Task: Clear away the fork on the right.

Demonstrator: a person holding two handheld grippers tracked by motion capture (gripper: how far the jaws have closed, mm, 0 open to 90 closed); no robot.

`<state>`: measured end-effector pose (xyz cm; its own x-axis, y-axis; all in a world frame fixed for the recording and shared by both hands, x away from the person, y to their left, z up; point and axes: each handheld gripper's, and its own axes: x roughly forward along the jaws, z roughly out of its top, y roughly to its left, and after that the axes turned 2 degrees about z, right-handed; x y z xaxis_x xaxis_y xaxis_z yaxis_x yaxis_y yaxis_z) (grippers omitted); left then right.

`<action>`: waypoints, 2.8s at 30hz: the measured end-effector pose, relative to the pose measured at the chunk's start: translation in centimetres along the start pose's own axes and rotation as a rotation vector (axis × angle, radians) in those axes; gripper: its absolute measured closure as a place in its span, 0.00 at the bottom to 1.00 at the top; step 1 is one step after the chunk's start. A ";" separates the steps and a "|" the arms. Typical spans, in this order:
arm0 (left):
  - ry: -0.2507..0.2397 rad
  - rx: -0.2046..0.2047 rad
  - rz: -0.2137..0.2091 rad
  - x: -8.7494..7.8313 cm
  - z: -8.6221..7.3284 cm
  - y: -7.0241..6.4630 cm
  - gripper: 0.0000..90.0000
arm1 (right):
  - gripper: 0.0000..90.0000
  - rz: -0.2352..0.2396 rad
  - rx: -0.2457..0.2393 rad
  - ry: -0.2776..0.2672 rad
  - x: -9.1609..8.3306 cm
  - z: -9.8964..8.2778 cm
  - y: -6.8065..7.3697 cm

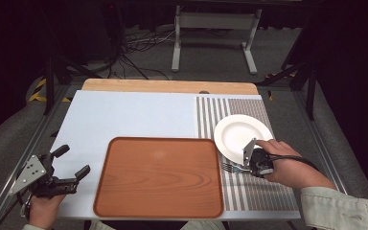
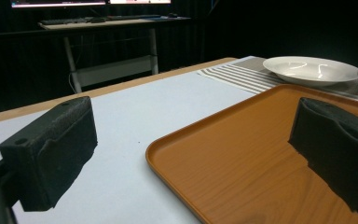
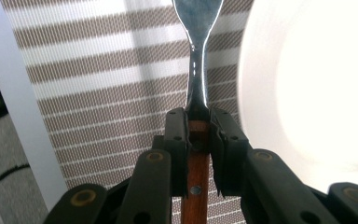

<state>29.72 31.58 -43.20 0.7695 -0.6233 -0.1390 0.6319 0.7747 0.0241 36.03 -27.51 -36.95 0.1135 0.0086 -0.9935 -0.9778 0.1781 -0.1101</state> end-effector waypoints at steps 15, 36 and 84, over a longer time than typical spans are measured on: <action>-0.001 -0.003 -0.002 0.0 0.0 0.0 0.02 | 0.87 0.007 0.182 -0.158 -2.8 1.9 0.2; 0.001 0.003 -0.001 0.0 0.0 0.0 0.02 | 0.87 0.104 0.542 -0.328 -3.7 5.4 0.1; 0.003 0.009 -0.001 0.0 -0.1 0.0 0.02 | 0.87 0.225 1.036 -0.212 1.9 11.5 0.2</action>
<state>29.72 31.54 -43.33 0.7688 -0.6235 -0.1419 0.6332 0.7733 0.0329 38.05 -16.10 -38.57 0.0757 0.2971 -0.9518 -0.3669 0.8959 0.2505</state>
